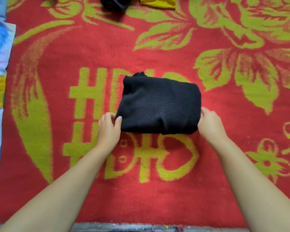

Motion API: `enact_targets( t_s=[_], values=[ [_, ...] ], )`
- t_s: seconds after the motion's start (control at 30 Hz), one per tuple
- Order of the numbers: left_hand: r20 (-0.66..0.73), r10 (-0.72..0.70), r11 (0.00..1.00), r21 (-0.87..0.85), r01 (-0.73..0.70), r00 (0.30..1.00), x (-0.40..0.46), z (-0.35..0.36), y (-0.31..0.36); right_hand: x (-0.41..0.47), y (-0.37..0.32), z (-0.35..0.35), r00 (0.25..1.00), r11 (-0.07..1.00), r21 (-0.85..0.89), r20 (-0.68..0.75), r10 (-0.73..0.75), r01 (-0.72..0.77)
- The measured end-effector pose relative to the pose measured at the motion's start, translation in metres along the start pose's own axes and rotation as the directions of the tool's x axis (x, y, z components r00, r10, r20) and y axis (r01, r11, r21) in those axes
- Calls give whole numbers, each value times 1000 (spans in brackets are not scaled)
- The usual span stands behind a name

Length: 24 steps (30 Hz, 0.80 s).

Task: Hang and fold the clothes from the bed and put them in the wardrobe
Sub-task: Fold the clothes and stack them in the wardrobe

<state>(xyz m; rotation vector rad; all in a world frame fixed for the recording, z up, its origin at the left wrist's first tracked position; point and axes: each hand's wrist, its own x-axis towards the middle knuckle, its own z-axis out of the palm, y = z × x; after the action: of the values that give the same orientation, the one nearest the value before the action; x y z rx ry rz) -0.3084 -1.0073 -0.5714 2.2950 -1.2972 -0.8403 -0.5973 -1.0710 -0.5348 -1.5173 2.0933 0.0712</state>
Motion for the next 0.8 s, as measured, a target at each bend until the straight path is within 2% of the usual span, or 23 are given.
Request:
enact_targets(
  t_s=[0.03, 0.07, 0.1, 0.13, 0.17, 0.2, 0.23, 0.3, 0.37, 0.47, 0.63, 0.8],
  values=[
    [-23, 149, 983, 117, -145, 989, -3, -1, 0, -4, -6, -7, 995, 996, -24, -49, -83, 82],
    [-3, 335, 918, 226, -326, 942, -6, -2, 1, -11, -14, -14, 977, 981, -57, -88, -192, 188],
    [67, 515, 800, 321, -507, 855, -10, -2, 3, -21, -23, -18, 946, 946, -117, -86, -313, 303],
    [188, 639, 650, 385, -655, 745, -13, 1, 7, -33, -34, -18, 907, 887, -218, -26, -421, 406],
    [311, 695, 513, 417, -750, 648, -15, 5, 13, -43, -40, -11, 864, 811, -315, 68, -499, 493],
    [411, 691, 423, 435, -794, 594, -16, 11, 19, -50, -43, 0, 830, 741, -384, 163, -533, 551],
    [487, 642, 384, 465, -798, 592, -15, 16, 26, -52, -42, 15, 818, 698, -433, 224, -530, 571],
    [551, 506, 375, 551, -745, 663, -9, 30, 35, -44, -39, 42, 835, 683, -488, 230, -500, 543],
    [540, 414, 385, 626, -678, 733, 0, 40, 41, -31, -41, 55, 849, 683, -519, 191, -493, 514],
    [475, 386, 448, 653, -611, 791, 7, 49, 43, -17, -50, 61, 852, 664, -560, 166, -496, 495],
    [487, 402, 492, 599, -631, 776, 15, 45, 46, -7, -52, 55, 840, 639, -571, 187, -510, 515],
    [467, 435, 627, 457, -631, 770, 22, 5, 77, -9, -83, 5, 844, 684, -503, 229, -485, 529]
  ],
)
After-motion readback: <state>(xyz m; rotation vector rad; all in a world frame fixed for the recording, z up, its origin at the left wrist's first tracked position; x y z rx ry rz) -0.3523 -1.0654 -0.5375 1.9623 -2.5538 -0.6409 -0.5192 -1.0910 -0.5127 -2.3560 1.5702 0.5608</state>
